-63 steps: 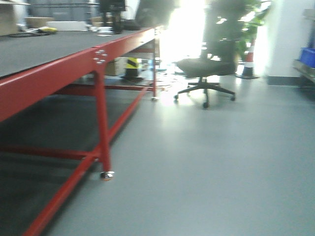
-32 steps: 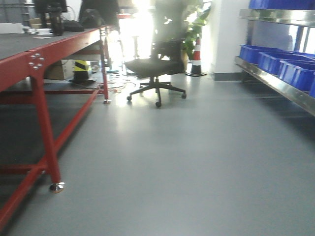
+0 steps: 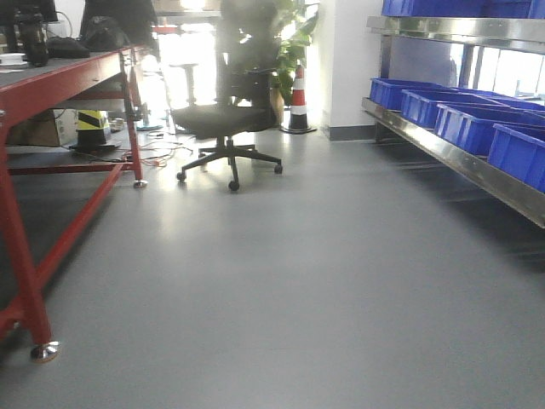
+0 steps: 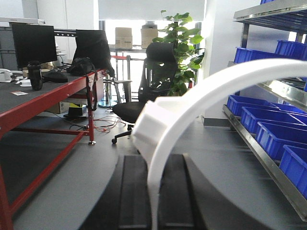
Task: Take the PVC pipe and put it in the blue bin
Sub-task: 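Drive the base away from the table toward the blue bin shelf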
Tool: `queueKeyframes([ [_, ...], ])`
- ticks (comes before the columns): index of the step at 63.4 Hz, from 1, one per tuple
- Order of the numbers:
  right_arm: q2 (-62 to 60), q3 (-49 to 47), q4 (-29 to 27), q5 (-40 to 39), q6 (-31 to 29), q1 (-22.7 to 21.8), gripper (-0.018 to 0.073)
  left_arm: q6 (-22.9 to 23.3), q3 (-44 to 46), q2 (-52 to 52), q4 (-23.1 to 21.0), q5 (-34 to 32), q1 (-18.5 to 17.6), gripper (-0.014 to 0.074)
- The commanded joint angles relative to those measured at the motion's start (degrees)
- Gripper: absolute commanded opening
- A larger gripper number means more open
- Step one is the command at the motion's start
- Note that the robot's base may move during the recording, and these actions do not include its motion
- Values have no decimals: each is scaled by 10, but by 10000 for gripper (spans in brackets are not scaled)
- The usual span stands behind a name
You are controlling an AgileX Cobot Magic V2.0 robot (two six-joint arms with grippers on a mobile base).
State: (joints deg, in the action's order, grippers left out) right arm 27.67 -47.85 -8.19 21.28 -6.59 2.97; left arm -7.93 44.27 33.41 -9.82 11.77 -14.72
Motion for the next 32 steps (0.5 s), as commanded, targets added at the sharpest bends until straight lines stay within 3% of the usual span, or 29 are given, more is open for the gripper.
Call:
queueKeyframes([
  [1, -3, 0, 1, -16, -3, 1, -161, 0, 2, -2, -1, -12, -4, -111],
  [32, -3, 0, 1, -16, -3, 1, -161, 0, 2, -2, -1, -12, -4, -111],
])
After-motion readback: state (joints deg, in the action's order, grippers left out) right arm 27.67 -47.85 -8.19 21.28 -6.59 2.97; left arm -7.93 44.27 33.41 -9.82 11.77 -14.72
